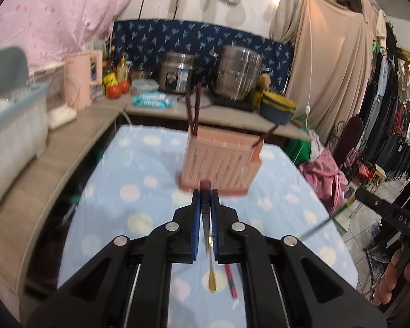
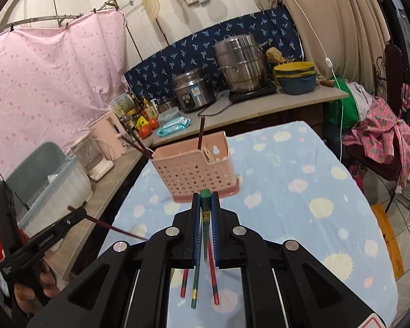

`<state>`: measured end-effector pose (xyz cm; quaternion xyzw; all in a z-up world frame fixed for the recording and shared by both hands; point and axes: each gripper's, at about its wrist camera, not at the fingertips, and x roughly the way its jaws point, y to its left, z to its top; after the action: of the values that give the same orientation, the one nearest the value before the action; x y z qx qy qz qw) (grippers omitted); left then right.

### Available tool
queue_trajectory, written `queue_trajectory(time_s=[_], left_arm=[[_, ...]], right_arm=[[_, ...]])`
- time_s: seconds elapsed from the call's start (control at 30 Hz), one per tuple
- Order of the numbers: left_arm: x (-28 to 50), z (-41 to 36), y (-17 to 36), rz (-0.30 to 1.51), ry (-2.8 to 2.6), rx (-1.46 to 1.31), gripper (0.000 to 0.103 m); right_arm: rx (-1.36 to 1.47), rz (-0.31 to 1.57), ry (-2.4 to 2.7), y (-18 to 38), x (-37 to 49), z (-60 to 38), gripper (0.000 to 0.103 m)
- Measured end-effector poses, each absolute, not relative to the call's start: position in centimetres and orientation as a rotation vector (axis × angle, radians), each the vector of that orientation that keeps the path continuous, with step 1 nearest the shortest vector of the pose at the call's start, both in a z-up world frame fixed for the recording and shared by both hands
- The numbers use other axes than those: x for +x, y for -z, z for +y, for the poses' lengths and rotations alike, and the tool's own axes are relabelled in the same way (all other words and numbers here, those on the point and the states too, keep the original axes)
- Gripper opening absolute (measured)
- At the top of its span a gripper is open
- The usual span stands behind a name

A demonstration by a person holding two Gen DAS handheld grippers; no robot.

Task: Organize utensils
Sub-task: 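Carry both chopsticks over the pink basket and open both tools to drop them in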

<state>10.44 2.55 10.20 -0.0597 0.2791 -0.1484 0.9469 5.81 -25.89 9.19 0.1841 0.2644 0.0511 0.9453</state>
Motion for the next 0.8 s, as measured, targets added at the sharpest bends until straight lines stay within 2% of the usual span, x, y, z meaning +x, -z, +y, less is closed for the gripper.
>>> queue_trajectory(time_s=[0.6,0.8], left_arm=[[19.5,-2.0,-22.3,0.288,0.342,-0.104,0.007],[22.6,-2.9,-24.5,0.226,0.323,-0.089,0.007]], right_arm=[[0.389,0.295,-0.134,-19.2,14.2,-27.4,0.007],[0.378,0.218,-0.138,-22.4,18.4,-27.3,0.007]])
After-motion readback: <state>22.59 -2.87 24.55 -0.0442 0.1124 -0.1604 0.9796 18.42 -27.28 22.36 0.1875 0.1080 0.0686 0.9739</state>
